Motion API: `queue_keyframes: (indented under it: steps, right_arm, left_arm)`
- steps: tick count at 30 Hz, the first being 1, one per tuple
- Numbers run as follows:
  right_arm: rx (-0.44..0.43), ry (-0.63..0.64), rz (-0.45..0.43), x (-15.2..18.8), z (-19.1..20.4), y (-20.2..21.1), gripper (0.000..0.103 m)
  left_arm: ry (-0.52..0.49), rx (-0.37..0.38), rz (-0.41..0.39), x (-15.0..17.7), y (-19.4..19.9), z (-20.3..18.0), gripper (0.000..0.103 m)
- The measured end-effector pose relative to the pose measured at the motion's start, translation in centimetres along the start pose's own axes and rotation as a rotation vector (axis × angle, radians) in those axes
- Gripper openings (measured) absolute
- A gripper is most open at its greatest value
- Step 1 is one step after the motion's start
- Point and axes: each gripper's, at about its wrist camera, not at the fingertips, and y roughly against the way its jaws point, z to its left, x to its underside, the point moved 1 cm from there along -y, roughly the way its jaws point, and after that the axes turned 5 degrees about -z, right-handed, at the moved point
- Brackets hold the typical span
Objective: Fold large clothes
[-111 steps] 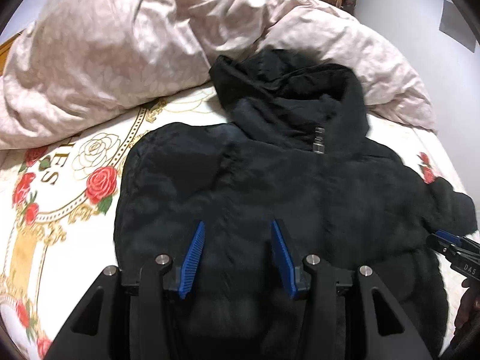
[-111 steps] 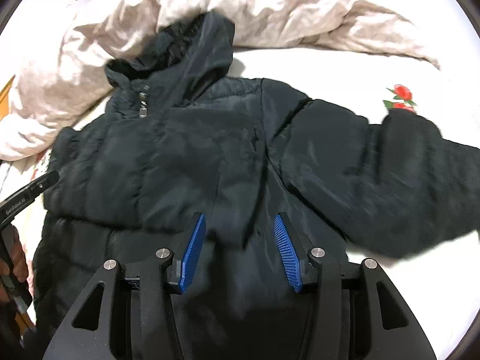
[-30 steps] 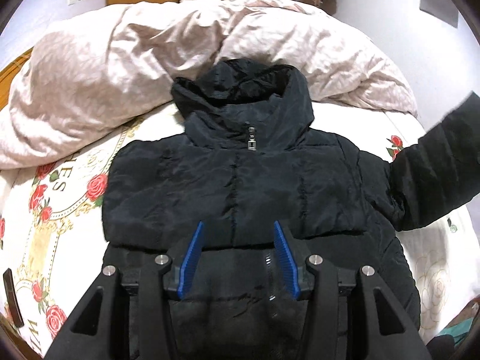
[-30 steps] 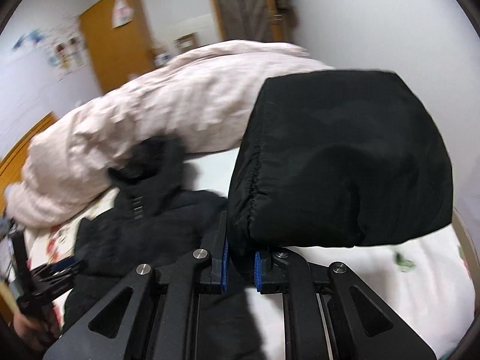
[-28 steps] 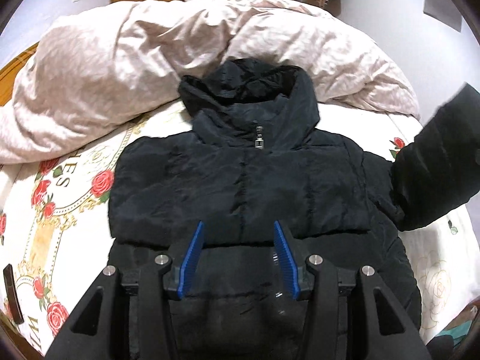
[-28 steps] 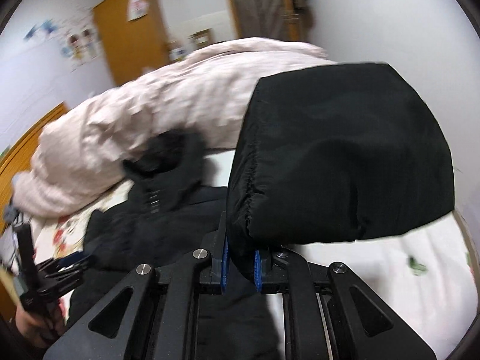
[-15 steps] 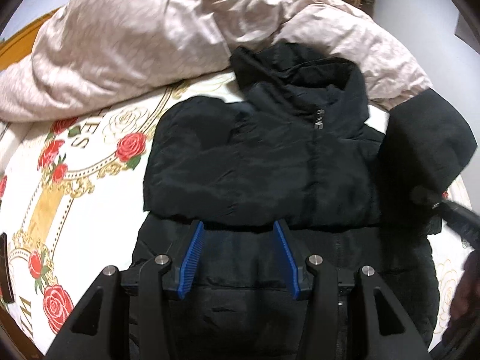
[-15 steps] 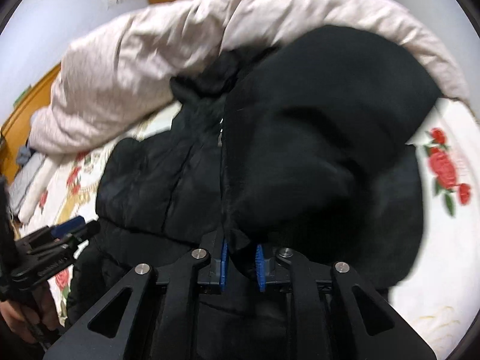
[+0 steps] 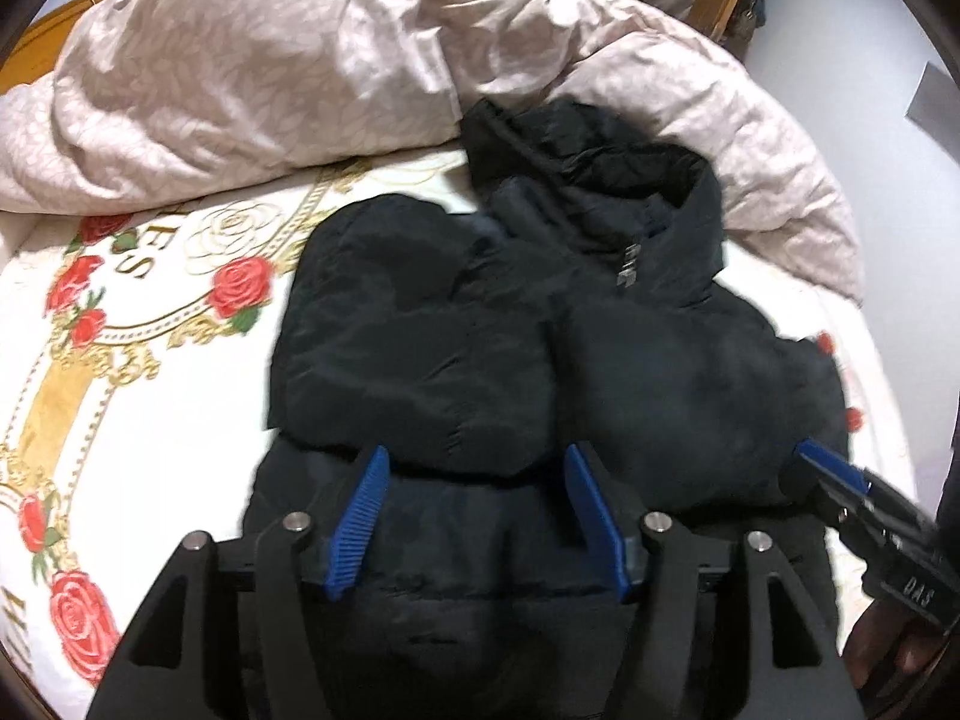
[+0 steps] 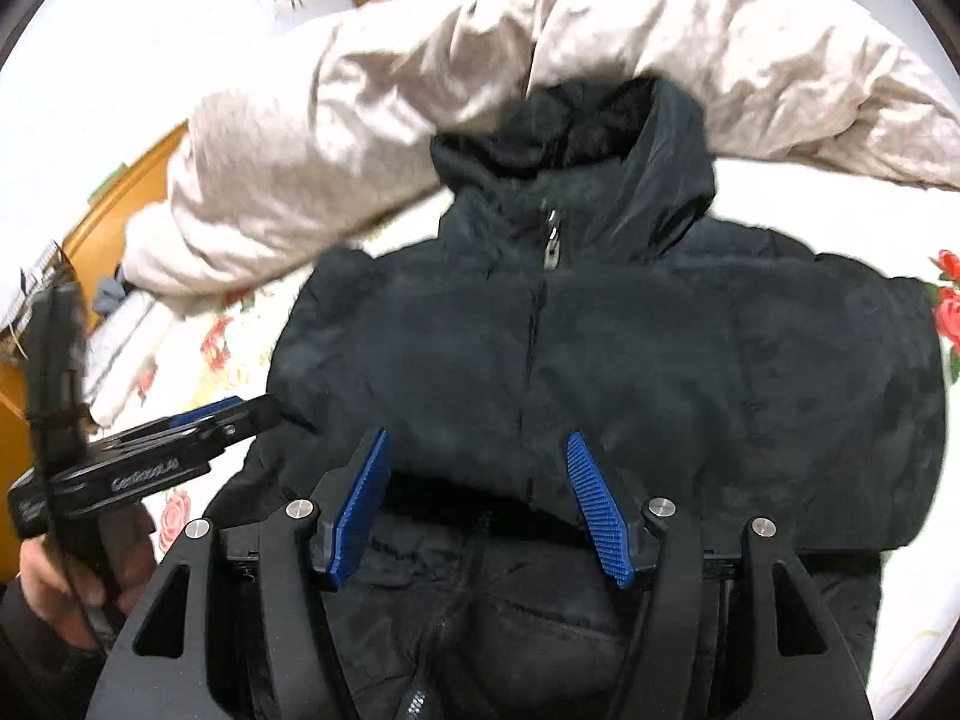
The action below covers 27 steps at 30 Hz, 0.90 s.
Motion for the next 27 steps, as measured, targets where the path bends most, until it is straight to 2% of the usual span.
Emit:
queue_keyframes:
  steps: [3, 4, 5, 9, 10, 11, 13, 14, 16, 18, 22, 25, 27]
  right_arm:
    - [0.036, -0.015, -0.042, 0.0, -1.3, 2.0, 0.062]
    - [0.066, -0.023, -0.055, 0.2, -2.1, 2.7, 0.062]
    - [0.096, -0.032, -0.063, 0.4, -3.0, 3.2, 0.062]
    - [0.210, -0.082, -0.053, 1.3, -6.9, 4.0, 0.062]
    - [0.237, -0.105, -0.050, 1.5, -8.3, 4.1, 0.062]
    - [0.250, -0.119, -0.047, 1.8, -9.1, 4.3, 0.062]
    - [0.290, -0.149, -0.035, 1.8, -11.2, 4.3, 0.062]
    - [0.299, -0.162, -0.034, 1.7, -12.0, 4.4, 0.062]
    - [0.315, -0.179, -0.049, 1.3, -13.4, 4.7, 0.061]
    - [0.323, -0.172, -0.070, 0.6, -13.8, 4.9, 0.061]
    - [0.331, -0.156, -0.085, -0.8, -14.6, 3.6, 0.061]
    - [0.357, -0.133, -0.021, -0.8, -15.9, 0.3, 0.061]
    - [0.352, -0.130, 0.035, -0.1, -16.8, -1.8, 0.061]
  left_arm:
    - [0.002, 0.052, 0.002, -0.7, -0.4, -1.5, 0.070]
    - [-0.010, 0.064, 0.008, -0.8, -0.9, -2.1, 0.076]
    - [-0.026, 0.085, 0.021, -0.9, -1.8, -2.7, 0.076]
    - [-0.047, 0.070, 0.095, -0.8, -6.2, -4.0, 0.075]
    - [-0.048, 0.080, 0.106, -0.7, -7.1, -4.2, 0.070]
    - [-0.057, 0.089, 0.114, -0.6, -7.8, -4.5, 0.049]
    - [-0.097, 0.103, 0.102, -0.8, -7.8, -5.4, 0.024]
    - [-0.125, 0.100, 0.066, -1.2, -7.0, -5.9, 0.014]
    - [-0.169, 0.093, -0.025, -2.2, -5.3, -6.7, 0.013]
    - [-0.190, 0.062, -0.069, -3.2, -4.8, -6.8, 0.013]
    - [-0.148, 0.020, 0.001, -3.5, -7.8, -5.1, 0.013]
    - [-0.134, -0.008, 0.013, -3.0, -9.8, -4.5, 0.015]
    - [-0.163, -0.020, 0.000, -2.5, -10.4, -5.0, 0.017]
